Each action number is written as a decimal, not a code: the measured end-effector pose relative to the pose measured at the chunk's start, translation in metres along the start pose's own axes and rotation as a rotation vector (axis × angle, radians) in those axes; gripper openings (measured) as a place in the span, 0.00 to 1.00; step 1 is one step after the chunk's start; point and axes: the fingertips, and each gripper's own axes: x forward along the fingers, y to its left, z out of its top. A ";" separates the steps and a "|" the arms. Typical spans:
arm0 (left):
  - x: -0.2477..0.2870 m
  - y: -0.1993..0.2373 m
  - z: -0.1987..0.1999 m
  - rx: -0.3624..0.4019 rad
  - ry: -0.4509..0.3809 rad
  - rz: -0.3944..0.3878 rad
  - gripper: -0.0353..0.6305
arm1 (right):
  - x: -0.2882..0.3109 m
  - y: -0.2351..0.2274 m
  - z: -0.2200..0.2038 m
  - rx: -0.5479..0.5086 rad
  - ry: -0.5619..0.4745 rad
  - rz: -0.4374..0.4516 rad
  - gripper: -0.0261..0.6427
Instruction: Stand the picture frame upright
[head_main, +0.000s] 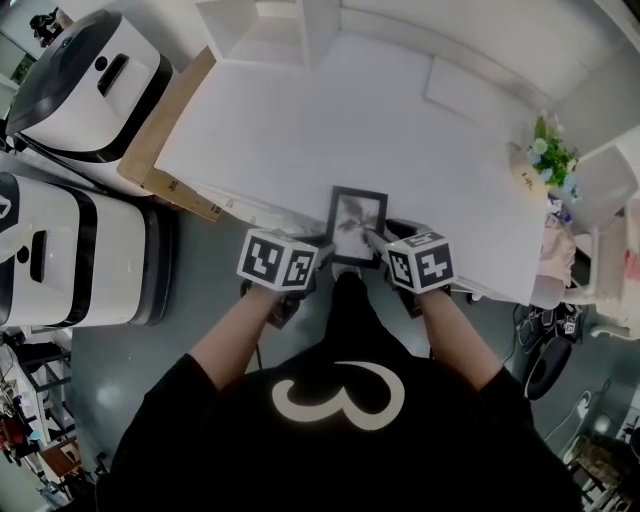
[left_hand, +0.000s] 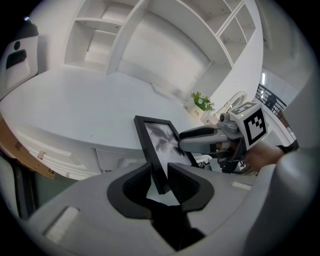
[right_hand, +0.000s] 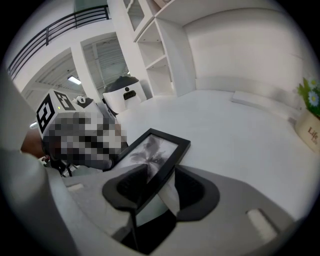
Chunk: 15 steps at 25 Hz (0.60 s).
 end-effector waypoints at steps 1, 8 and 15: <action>-0.001 0.000 0.001 -0.013 -0.005 -0.008 0.22 | -0.001 -0.001 0.001 0.016 -0.008 0.006 0.29; 0.001 0.007 0.011 -0.120 -0.011 -0.115 0.28 | -0.030 0.003 -0.007 0.234 -0.038 0.140 0.29; 0.008 0.008 0.015 -0.187 0.010 -0.183 0.28 | -0.033 0.014 -0.034 0.463 -0.011 0.279 0.29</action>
